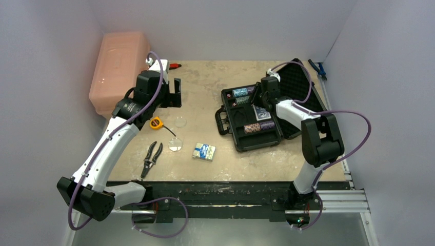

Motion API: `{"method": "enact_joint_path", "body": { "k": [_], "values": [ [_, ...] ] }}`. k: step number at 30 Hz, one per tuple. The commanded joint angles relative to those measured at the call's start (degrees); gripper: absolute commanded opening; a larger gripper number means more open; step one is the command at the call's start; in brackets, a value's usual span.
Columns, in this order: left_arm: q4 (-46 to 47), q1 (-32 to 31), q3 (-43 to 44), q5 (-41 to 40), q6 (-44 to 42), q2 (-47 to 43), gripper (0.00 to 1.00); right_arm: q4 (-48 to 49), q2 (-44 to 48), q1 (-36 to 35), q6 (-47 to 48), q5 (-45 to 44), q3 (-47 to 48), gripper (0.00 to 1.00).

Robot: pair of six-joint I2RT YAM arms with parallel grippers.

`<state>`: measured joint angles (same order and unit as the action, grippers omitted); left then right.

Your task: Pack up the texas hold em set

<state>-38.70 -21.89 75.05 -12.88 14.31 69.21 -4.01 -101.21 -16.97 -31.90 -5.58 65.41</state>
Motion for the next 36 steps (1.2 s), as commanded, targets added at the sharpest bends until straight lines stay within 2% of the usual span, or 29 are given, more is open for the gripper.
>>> {"method": "enact_joint_path", "body": {
  "k": [1, 5, 9, 16, 23, 31, 36],
  "values": [
    [1.0, -0.3, 0.5, -0.7, -0.5, -1.5, 0.94, -31.6, 0.0, 0.1, 2.1, -5.9, -0.7, 0.51],
    [1.2, -0.3, 0.5, -0.7, -0.5, -1.7, 0.94, -35.3, 1.2, 0.1, 4.0, -9.4, 5.4, 0.51],
    [1.1, -0.3, 0.5, -0.8, -0.5, -1.7, 0.94, -37.2, 1.9, 0.1, 6.4, -9.3, 9.1, 0.48],
    [1.1, -0.3, 0.5, -0.7, -0.5, -1.7, 0.94, -37.8, 0.7, 0.1, 9.7, -8.7, 14.2, 0.30],
    [1.1, -0.3, 0.5, -0.6, -0.5, -1.7, 0.94, -39.7, -2.4, 0.1, 10.9, -9.3, 22.3, 0.16],
    [1.1, -0.3, 0.4, -0.7, -0.5, -1.5, 0.94, -41.2, -6.4, 0.1, 11.3, -9.1, 29.4, 0.08],
    [1.2, -0.2, 0.5, -0.7, -0.6, -1.5, 0.94, -38.4, -9.4, 0.2, 10.8, -8.6, 28.0, 0.03]
  ]
}}
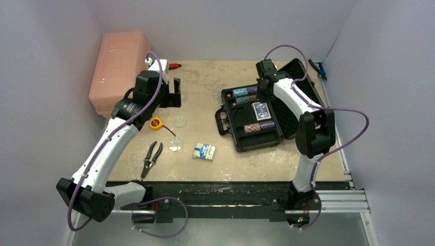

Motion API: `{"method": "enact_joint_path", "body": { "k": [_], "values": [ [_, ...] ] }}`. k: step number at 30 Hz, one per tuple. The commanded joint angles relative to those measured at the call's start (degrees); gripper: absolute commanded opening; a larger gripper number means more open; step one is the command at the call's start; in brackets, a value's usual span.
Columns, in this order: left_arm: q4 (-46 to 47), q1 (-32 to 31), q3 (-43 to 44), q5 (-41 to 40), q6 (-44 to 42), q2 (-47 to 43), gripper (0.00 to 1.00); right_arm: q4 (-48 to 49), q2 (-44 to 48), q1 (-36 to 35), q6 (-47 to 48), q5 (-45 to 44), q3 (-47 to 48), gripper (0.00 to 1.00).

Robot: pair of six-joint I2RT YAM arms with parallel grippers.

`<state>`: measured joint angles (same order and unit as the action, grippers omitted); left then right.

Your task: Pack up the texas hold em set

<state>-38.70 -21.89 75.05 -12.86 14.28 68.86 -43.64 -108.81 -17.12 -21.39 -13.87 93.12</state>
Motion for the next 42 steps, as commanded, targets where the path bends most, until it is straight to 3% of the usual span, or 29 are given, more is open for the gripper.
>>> {"method": "enact_joint_path", "body": {
  "k": [1, 10, 18, 25, 32, 42],
  "values": [
    [1.1, -0.3, 0.6, -0.8, -0.6, -1.2, 0.94, 2.5, -2.5, 0.3, 0.1, 0.1, -1.1, 0.03],
    [1.1, -0.3, 0.5, -0.8, -0.6, -1.1, 0.94, 13.7, -8.7, 0.3, -1.5, 4.9, -16.8, 0.00],
    [1.0, -0.3, 0.5, -0.6, -0.6, -1.1, 0.94, 11.5, -6.7, 0.3, -0.8, 3.9, -14.4, 0.00],
    [1.1, -0.2, 0.5, -0.8, -0.6, -1.1, 0.95, 9.7, -3.2, 0.2, -0.3, 4.0, -12.1, 0.12],
    [1.3, -0.3, 0.2, -0.7, -0.3, -1.1, 0.97, 8.2, 2.7, 0.1, 0.3, 3.7, -11.4, 0.35],
    [1.0, -0.3, -0.4, -0.9, 0.9, -0.4, 1.00, 9.4, 11.4, -0.9, 3.3, 6.6, -12.4, 0.55]
  ]
}}
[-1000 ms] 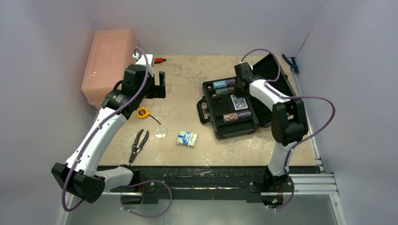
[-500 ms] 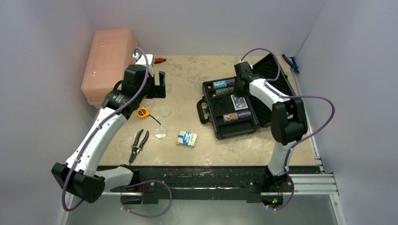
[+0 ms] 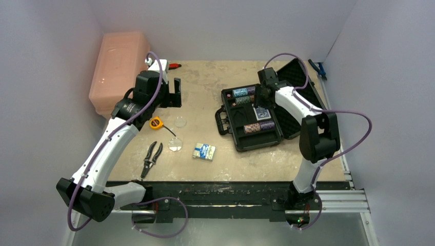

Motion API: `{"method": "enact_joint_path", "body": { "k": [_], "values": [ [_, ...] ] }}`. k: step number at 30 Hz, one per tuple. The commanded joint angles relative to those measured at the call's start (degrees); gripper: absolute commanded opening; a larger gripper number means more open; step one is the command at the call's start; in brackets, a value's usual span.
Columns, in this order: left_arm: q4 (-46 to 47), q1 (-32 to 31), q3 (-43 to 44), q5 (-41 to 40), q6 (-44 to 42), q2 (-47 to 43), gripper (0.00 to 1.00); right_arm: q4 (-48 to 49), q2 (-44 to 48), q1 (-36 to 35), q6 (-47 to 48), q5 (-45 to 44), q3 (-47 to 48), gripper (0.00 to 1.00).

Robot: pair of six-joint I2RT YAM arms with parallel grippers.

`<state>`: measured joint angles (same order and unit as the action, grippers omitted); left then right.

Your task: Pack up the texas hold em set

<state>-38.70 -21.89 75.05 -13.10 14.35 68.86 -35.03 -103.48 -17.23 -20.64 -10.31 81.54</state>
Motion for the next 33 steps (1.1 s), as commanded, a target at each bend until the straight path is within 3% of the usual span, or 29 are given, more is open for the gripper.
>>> {"method": "enact_joint_path", "body": {
  "k": [1, 5, 16, 26, 33],
  "values": [
    [0.8, -0.3, -0.5, -0.5, 1.0, -0.4, 1.00, 1.5, 7.0, -1.1, 3.3, 4.0, -1.4, 0.57],
    [-0.5, -0.3, -1.4, -0.2, 2.2, -0.9, 1.00, 4.4, 11.0, -3.5, 6.0, 6.6, -3.9, 0.73],
    [-6.0, -0.3, -8.8, -0.9, 2.7, -9.5, 1.00, 9.4, 18.4, -12.5, 15.0, 14.0, -8.3, 0.99],
    [-7.2, -0.3, -17.1, -3.7, 1.4, -15.9, 1.00, 16.1, 26.3, -23.7, 23.0, 17.0, -17.1, 0.99],
    [-6.5, -0.3, -17.1, -4.6, 0.8, -15.2, 1.00, 14.4, 23.1, -27.3, 23.2, 19.7, -15.4, 0.99]
  ]
}}
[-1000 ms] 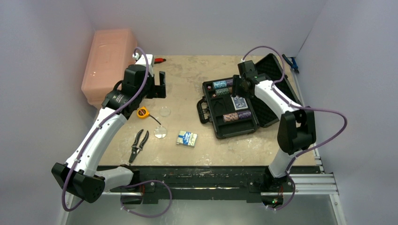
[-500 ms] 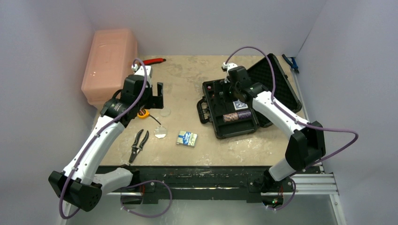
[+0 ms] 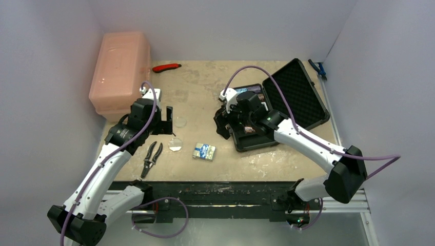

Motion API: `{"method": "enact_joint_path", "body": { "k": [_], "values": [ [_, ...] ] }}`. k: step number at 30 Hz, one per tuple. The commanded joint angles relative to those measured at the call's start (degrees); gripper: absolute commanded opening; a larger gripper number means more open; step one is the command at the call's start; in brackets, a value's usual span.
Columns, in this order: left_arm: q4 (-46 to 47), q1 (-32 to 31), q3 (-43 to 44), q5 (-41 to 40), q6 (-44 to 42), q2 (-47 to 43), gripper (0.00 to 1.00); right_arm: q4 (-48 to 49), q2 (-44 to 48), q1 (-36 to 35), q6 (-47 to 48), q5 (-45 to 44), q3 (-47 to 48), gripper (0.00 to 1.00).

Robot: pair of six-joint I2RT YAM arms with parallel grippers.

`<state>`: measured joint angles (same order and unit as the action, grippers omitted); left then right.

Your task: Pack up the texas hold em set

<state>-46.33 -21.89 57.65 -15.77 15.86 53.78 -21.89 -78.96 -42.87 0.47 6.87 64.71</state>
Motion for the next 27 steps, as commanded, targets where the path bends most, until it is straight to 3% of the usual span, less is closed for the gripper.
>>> {"method": "enact_joint_path", "body": {
  "k": [1, 14, 27],
  "values": [
    [1.2, -0.3, 0.3, -2.5, -0.9, -0.2, 1.00, 1.2, -1.9, -2.3, 2.4, 2.8, 1.5, 0.99],
    [1.0, -0.2, -0.7, -16.2, 1.7, -6.5, 1.00, 4.5, -11.8, -10.0, 6.6, 5.2, 3.6, 0.94],
    [4.8, -0.2, -4.4, -22.0, 1.6, -20.3, 1.00, 2.3, -21.8, -14.5, 8.5, 2.7, 11.4, 0.94]
  ]
}}
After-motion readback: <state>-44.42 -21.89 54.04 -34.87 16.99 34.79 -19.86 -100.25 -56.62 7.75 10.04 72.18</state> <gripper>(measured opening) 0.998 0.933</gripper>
